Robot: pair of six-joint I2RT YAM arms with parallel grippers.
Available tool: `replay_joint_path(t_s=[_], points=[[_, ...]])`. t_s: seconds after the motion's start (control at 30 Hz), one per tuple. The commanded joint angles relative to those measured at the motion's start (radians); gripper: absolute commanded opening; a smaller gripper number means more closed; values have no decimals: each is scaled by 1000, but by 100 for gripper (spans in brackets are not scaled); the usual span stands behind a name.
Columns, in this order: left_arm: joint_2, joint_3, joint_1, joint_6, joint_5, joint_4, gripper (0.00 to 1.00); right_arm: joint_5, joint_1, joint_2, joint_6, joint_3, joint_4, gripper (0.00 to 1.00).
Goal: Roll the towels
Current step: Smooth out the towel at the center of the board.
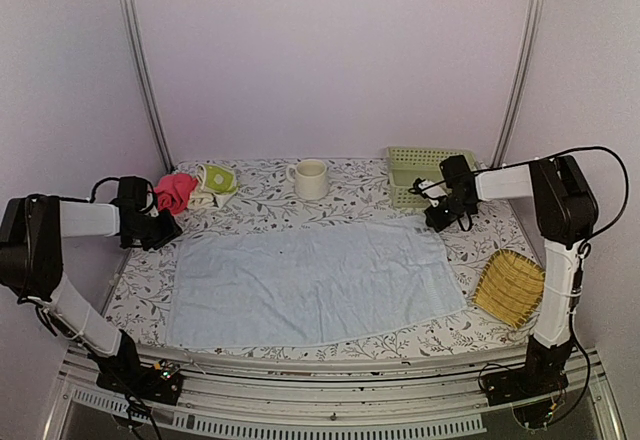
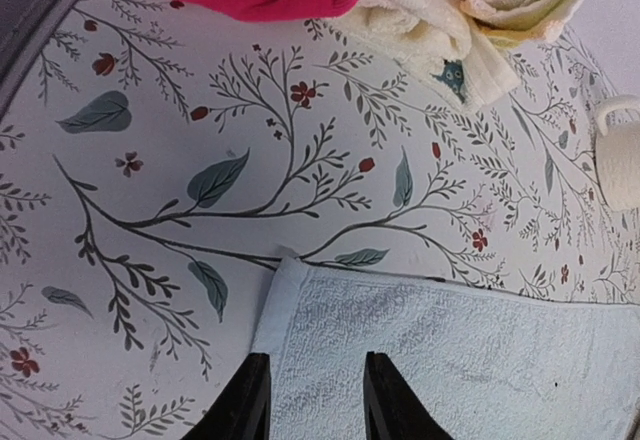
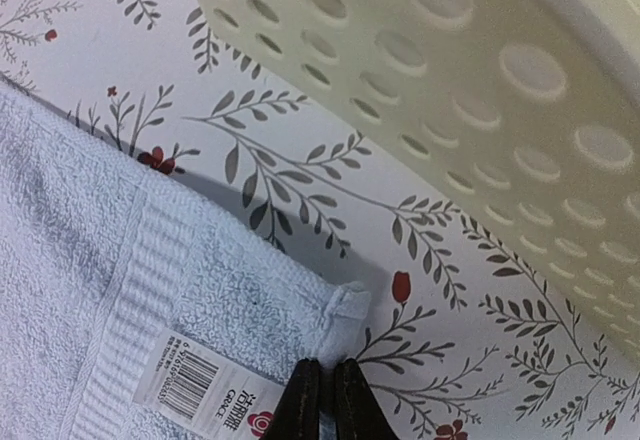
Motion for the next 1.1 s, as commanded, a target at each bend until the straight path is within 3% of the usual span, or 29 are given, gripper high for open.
replay_joint_path(t_s=[0.0, 0.17, 0.67, 1.07], points=[[3, 17, 15, 20, -1, -6, 34, -24, -9, -51, 17, -35, -179, 11], [-1, 15, 18, 23, 2, -6, 34, -135, -58, -107, 64, 2, -172, 23], [-22, -10, 20, 27, 13, -7, 36, -271, -79, 5, 138, 104, -76, 28], [-23, -9, 21, 27, 7, -14, 36, -238, -66, 81, 136, 137, -71, 27]])
